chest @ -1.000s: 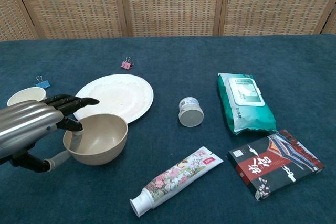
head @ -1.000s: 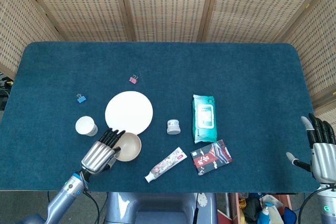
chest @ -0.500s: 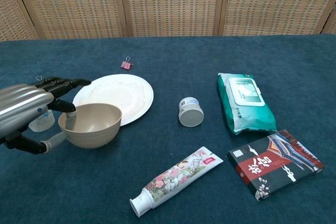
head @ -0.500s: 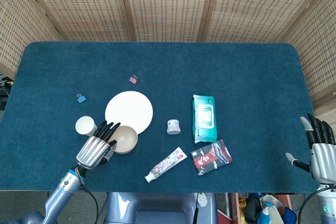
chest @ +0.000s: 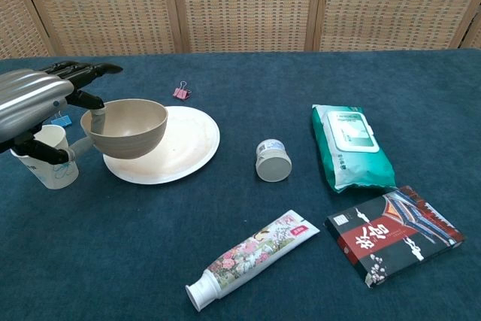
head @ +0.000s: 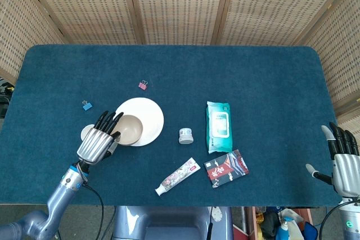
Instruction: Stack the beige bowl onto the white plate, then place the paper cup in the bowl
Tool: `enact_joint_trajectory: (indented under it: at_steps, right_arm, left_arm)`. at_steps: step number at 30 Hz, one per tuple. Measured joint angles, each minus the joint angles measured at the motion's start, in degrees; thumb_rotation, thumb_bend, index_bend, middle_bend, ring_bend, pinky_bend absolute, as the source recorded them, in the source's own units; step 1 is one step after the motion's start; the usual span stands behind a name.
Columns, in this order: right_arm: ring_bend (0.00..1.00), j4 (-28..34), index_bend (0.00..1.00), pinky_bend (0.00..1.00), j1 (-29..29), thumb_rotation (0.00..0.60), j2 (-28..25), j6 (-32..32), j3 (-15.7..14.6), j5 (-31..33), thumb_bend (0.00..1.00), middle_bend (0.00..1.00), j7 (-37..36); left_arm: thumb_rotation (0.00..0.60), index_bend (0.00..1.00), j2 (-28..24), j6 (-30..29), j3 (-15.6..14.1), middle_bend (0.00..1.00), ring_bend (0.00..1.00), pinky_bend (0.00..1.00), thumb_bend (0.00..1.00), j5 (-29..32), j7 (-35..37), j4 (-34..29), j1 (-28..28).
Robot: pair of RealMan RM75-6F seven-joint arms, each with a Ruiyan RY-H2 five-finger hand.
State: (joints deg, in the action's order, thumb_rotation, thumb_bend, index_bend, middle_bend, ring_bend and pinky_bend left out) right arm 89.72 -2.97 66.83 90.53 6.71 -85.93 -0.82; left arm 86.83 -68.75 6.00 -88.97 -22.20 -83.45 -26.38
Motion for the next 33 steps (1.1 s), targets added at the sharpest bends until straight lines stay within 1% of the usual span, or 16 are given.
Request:
enact_joint_trajectory:
  at_steps: [4, 11, 17, 21, 23, 26, 30, 33]
  right_arm:
    - [0.00, 0.00, 0.00, 0.00, -0.03, 0.600, 0.02, -0.06, 0.01, 0.02, 0.12, 0.00, -0.01]
    - [0.00, -0.18, 0.00, 0.00, -0.10, 0.600, 0.03, -0.41, 0.05, 0.28, 0.12, 0.00, -0.31]
    - [0.00, -0.27, 0.00, 0.00, -0.16, 0.600, 0.08, -0.52, 0.08, 0.38, 0.12, 0.00, -0.50]
    - [0.00, -0.47, 0.00, 0.00, -0.26, 0.600, 0.09, -0.95, 0.19, 0.74, 0.12, 0.00, -0.78]
    - [0.00, -0.53, 0.00, 0.00, -0.31, 0.600, 0.10, -1.02, 0.15, 0.69, 0.12, 0.00, -0.77]
    - [0.00, -0.54, 0.00, 0.00, -0.33, 0.600, 0.15, -0.92, 0.14, 0.54, 0.12, 0.00, -0.79]
    - [0.00, -0.59, 0.00, 0.00, -0.31, 0.600, 0.06, -1.08, 0.31, 1.01, 0.12, 0.00, -1.36]
    - [0.00, -0.58, 0.00, 0.00, -0.31, 0.600, 0.00, -1.07, 0.29, 0.87, 0.12, 0.00, -1.53]
  left_arm:
    - [0.600, 0.68, 0.61, 2.62, 1.69, 0.00, 0.00, 0.02, 0.47, 2.26, -0.30, 2.43, -2.08]
    - [0.600, 0.66, 2.63, 5.97, 3.46, 0.00, 0.00, 0.02, 0.47, 5.14, -1.19, 6.84, -4.97]
    - [0.600, 0.63, 5.77, 8.52, 4.76, 0.00, 0.00, 0.02, 0.47, 7.84, -1.71, 11.07, -7.41]
    - [0.600, 0.60, 8.17, 8.78, 5.48, 0.00, 0.00, 0.02, 0.47, 8.97, -1.96, 13.41, -8.54]
    - [0.600, 0.57, 9.15, 8.86, 5.67, 0.00, 0.00, 0.02, 0.47, 9.38, -1.81, 14.43, -8.98]
    - [0.600, 0.47, 10.70, 9.02, 5.91, 0.00, 0.00, 0.01, 0.42, 9.94, -1.79, 16.00, -9.75]
    - [0.600, 0.33, 12.17, 8.12, 5.77, 0.00, 0.00, 0.00, 0.31, 10.13, -1.93, 17.42, -10.37]
    - [0.600, 0.23, 12.21, 8.11, 5.73, 0.00, 0.00, 0.00, 0.22, 10.78, -2.52, 17.54, -10.45]
